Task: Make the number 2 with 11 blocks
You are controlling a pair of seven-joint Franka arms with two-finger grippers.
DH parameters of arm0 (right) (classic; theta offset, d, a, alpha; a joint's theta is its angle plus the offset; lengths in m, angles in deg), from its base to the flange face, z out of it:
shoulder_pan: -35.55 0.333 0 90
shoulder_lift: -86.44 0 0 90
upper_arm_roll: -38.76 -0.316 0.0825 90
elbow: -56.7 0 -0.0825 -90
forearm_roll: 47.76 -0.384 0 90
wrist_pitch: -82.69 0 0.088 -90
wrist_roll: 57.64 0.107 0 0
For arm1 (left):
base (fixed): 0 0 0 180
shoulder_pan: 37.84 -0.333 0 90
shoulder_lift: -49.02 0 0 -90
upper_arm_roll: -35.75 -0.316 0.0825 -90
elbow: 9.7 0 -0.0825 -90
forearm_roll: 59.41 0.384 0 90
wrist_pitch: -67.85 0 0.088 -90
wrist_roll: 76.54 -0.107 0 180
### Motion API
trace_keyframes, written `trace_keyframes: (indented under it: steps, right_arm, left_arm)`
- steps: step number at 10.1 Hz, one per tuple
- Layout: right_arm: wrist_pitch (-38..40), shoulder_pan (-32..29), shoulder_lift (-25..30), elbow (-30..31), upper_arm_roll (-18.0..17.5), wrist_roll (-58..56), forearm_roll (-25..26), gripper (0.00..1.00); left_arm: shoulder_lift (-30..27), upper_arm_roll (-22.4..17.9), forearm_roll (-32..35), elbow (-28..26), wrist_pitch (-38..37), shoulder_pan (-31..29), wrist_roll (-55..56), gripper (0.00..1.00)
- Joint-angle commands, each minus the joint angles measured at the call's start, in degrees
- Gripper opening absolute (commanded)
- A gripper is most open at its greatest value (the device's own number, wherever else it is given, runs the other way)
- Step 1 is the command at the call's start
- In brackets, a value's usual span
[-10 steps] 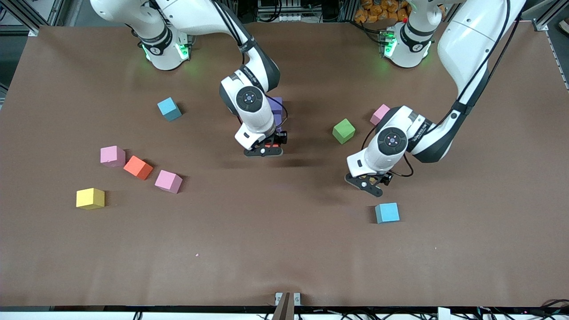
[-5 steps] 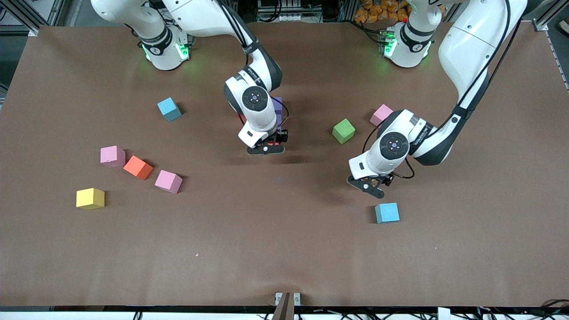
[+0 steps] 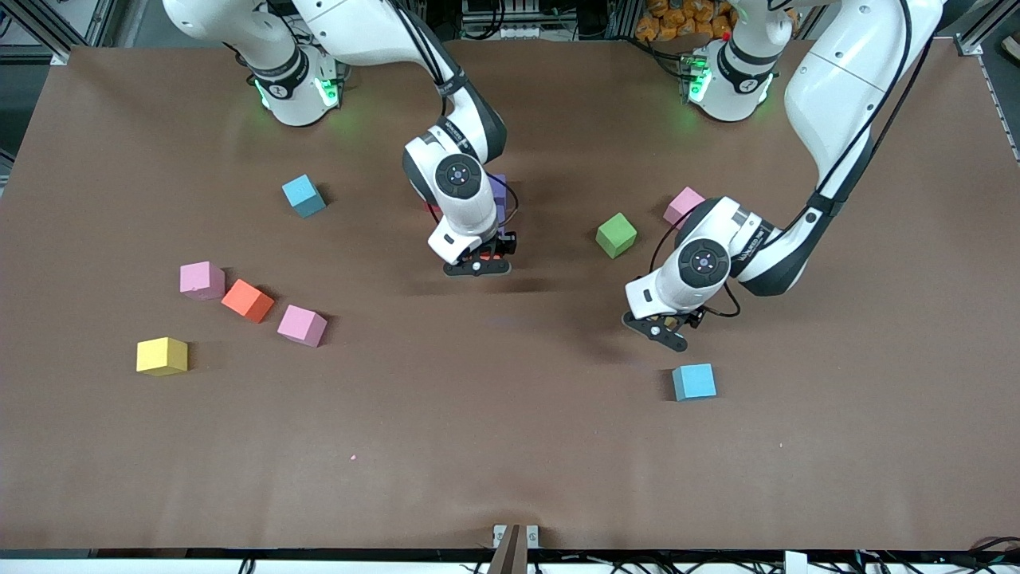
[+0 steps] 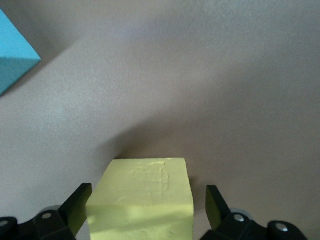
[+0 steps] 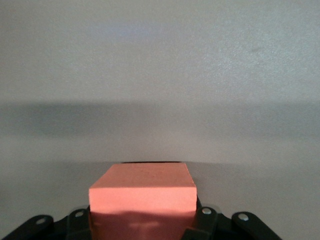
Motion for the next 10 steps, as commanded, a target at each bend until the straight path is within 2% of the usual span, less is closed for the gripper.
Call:
trace_keyframes:
  steps: [1, 6, 7, 8, 9, 10]
  right_arm:
    - [-0.76, 1.13, -0.27, 0.35, 0.81, 0.83, -1.11, 0.41]
    - [-0.59, 1.13, -0.18, 0.35, 0.72, 0.91, -1.63, 0.41]
    - [-0.67, 1.13, -0.27, 0.35, 0.72, 0.91, -1.63, 0.41]
    - [-0.59, 1.05, -0.18, 0.35, 0.72, 0.91, -1.63, 0.41]
    - [-0.67, 1.05, -0.27, 0.35, 0.72, 1.35, -1.63, 0.41]
    - [-0.76, 1.05, -0.27, 0.18, 0.72, 2.57, -1.63, 0.41]
  left_arm:
    - [-1.15, 0.46, 1.13, -0.81, -2.02, -0.87, 1.57, 1.0]
    - [-3.0, 0.99, 0.25, -0.89, -3.34, -1.31, 2.18, 1.0]
    - [-2.82, 0.99, 0.25, -0.72, -3.34, -1.31, 2.19, 0.86]
    - [-2.65, 0.99, 0.25, -0.63, -3.26, -1.23, 2.19, 0.41]
    - [-2.47, 0.99, 0.25, -0.37, -3.17, -0.96, 2.19, 0.23]
    - [-2.38, 0.99, 0.25, -0.28, -3.08, -0.87, 2.36, 0.14]
